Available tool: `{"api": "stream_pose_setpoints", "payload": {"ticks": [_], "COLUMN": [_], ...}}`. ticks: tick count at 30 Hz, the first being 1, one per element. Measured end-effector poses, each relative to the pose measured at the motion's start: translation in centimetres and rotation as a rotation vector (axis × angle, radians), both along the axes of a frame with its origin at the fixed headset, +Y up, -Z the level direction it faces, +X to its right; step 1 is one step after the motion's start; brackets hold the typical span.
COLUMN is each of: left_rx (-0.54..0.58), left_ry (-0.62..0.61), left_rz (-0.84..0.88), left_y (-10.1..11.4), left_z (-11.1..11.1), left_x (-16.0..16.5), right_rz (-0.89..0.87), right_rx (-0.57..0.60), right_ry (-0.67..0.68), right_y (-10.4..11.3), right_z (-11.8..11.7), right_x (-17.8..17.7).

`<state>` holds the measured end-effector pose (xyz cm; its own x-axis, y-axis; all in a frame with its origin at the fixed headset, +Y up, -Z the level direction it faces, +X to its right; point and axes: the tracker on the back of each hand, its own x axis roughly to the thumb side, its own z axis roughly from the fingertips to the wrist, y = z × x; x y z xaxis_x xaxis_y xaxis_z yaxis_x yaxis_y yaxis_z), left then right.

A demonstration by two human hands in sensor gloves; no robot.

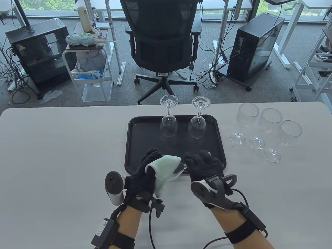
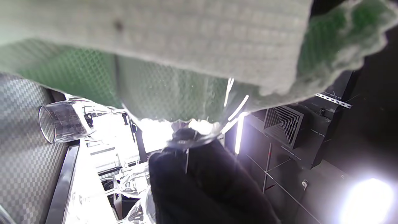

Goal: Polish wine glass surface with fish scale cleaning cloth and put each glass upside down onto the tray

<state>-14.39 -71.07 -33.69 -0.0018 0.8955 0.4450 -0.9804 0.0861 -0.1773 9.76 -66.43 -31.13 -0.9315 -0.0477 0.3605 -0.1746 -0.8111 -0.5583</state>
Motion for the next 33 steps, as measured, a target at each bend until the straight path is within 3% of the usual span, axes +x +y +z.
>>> {"api": "stream_pose_setpoints", "payload": {"ticks": [3, 8, 10, 12, 15, 16, 21, 24, 25, 27, 30, 32, 33], "left_rx": [-0.004, -0.014, -0.005, -0.014, -0.026, -0.022, 0.021, 0.09, 0.098, 0.075, 0.029, 0.018, 0.027], "left_ry": [0.071, 0.11, 0.094, 0.098, 0.081, 0.075, 0.071, 0.084, 0.093, 0.09, 0.069, 0.036, 0.053], "left_rz": [-0.041, 0.026, 0.016, 0.048, 0.063, 0.049, 0.026, -0.042, -0.051, -0.04, 0.002, 0.038, 0.014], "left_y": [-0.3, -0.5, -0.5, -0.6, -0.5, -0.5, -0.1, 0.3, 0.4, 0.6, 0.6, 0.8, 1.0], "left_z": [-0.1, -0.3, -0.3, -0.3, -0.2, -0.2, 0.1, 0.3, 0.3, 0.3, 0.2, 0.3, 0.4], "left_x": [-0.4, -1.0, -1.1, -1.2, -1.2, -1.2, -1.1, -0.8, -0.9, -0.9, -1.1, -1.1, -1.0], "right_rz": [-0.032, -0.312, -0.483, -0.623, -0.773, -0.82, -0.928, -1.014, -0.972, -0.823, -0.57, -0.565, -0.646], "right_rx": [0.0, -0.037, -0.074, -0.194, -0.526, -0.589, -0.58, -0.78, -0.758, -0.578, -0.154, -0.09, -0.153], "right_ry": [0.108, 0.331, 0.313, 0.309, 0.53, 0.596, 0.549, 0.491, 0.551, 0.521, 0.485, 0.509, 0.53], "right_y": [-0.3, -0.5, -1.1, -2.3, -4.2, -4.5, -4.8, -5.0, -4.7, -4.0, -3.0, -2.7, -2.7], "right_z": [0.2, -0.3, -1.3, -2.5, -4.0, -4.1, -4.2, -4.2, -4.2, -3.9, -2.5, -2.3, -2.5], "right_x": [0.3, 3.7, 5.9, 7.9, 8.5, 8.2, 7.9, 8.2, 8.2, 8.1, 7.8, 7.7, 7.8]}}
